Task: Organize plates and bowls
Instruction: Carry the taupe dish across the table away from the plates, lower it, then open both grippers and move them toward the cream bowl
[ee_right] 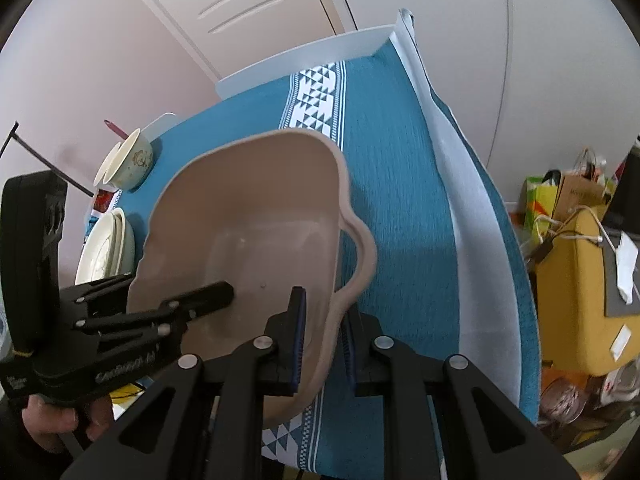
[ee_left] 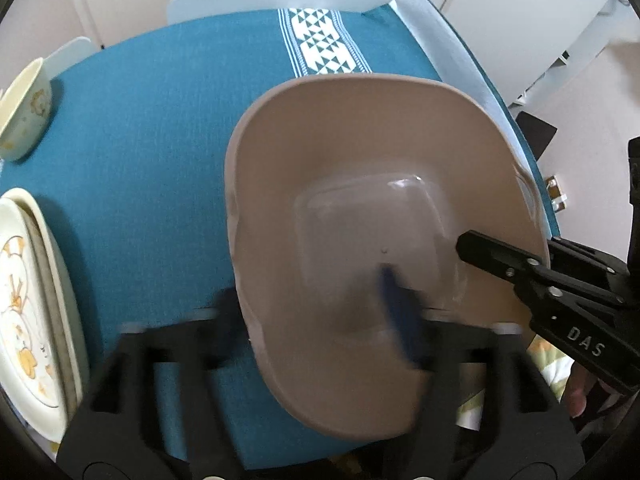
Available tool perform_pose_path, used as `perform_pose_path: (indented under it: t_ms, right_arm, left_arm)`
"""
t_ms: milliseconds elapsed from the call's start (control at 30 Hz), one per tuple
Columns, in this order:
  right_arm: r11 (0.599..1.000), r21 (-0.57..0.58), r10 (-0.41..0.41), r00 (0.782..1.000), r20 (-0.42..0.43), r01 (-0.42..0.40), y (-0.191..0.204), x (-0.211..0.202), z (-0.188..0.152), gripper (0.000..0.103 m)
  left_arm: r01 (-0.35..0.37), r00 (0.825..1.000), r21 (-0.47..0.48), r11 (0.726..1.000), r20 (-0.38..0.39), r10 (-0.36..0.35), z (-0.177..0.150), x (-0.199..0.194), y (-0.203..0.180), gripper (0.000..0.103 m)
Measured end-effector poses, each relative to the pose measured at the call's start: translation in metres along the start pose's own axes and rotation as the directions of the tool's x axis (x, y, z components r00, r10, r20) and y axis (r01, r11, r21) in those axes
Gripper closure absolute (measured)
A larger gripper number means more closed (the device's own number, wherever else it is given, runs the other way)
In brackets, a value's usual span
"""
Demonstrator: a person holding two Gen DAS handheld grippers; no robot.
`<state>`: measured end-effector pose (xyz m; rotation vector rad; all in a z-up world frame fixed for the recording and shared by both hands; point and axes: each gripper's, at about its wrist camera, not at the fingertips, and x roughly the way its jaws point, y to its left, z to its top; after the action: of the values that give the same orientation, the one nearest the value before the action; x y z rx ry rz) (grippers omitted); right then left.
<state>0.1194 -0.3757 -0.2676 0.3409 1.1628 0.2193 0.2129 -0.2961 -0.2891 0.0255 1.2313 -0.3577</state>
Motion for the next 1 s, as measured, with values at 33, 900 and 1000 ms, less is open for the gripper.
perform_pose_path:
  t_ms: [33, 900, 1000]
  right_arm:
    - [1.0, 0.004, 0.0, 1.0, 0.002, 0.0, 0.0, 0.0, 0.0, 0.088]
    - [0.964, -0.257, 0.139, 0.948, 0.288, -0.064, 0.121, -0.137, 0.047, 0.002]
    - [0.942, -0.313, 0.219, 0.926, 0.308, -0.119, 0.15, -0.139, 0.062, 0.001]
  left_arm:
    - [-0.002, 1.0, 0.003, 1.0, 0.016, 0.002, -0.001, -0.004, -0.001, 0.016]
    - [-0.281, 0.845, -0.135, 0.95, 0.434, 0.312, -0.019, -0.241, 0.053, 0.0]
    - [-0.321, 0.812, -0.185, 0.929, 0.451, 0.371, -0.014, -0.262, 0.08, 0.0]
